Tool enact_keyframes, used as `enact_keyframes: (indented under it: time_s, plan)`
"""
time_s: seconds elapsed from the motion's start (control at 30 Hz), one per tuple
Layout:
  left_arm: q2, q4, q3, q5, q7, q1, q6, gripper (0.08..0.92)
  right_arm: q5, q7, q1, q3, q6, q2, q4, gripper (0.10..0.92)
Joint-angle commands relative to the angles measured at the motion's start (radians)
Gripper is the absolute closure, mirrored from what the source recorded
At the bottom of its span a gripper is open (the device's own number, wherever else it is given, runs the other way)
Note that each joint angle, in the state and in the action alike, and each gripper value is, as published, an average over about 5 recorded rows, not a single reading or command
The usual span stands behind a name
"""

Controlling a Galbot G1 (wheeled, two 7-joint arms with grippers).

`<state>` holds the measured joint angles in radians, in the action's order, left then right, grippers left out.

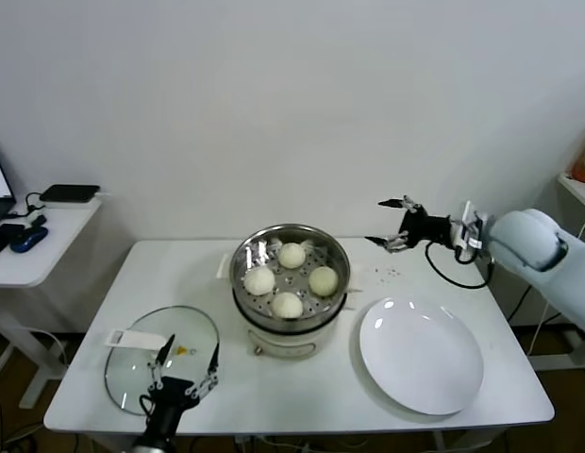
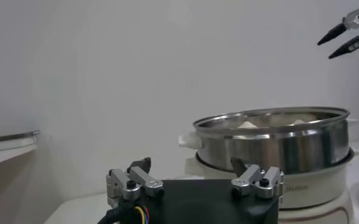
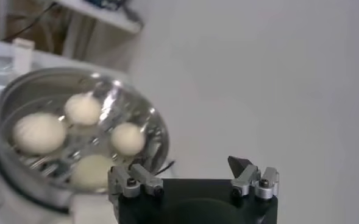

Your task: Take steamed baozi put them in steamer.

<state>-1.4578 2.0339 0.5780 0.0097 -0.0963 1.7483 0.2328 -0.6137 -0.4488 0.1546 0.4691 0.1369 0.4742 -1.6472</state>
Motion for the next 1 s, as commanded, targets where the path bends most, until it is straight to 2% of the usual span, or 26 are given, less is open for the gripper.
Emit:
enact_keyframes:
  time_s: [0.03, 0.33, 0.67, 1.0]
  plan:
    - [-0.014, 0.023, 0.003, 0.002, 0.003, 0.026, -0.001, 0.177, 0.084, 0.381, 0.792, -0.741, -0.156, 0.191, -0.143, 0.203]
    - [-0.013, 0.026, 0.014, -0.002, 0.009, 0.007, -0.024, 0.177, 0.17, 0.38, 1.126, -0.993, -0.275, 0.477, -0.261, 0.203]
    - [-0.01, 0.007, 0.03, -0.006, 0.029, -0.028, -0.058, 0.177, 0.278, 0.358, 1.381, -1.05, -0.389, 0.786, -0.319, 0.203]
    - [-0.009, -0.001, 0.049, -0.005, 0.044, -0.032, -0.068, 0.177, 0.277, 0.281, 1.531, -1.065, -0.471, 0.918, -0.315, 0.203]
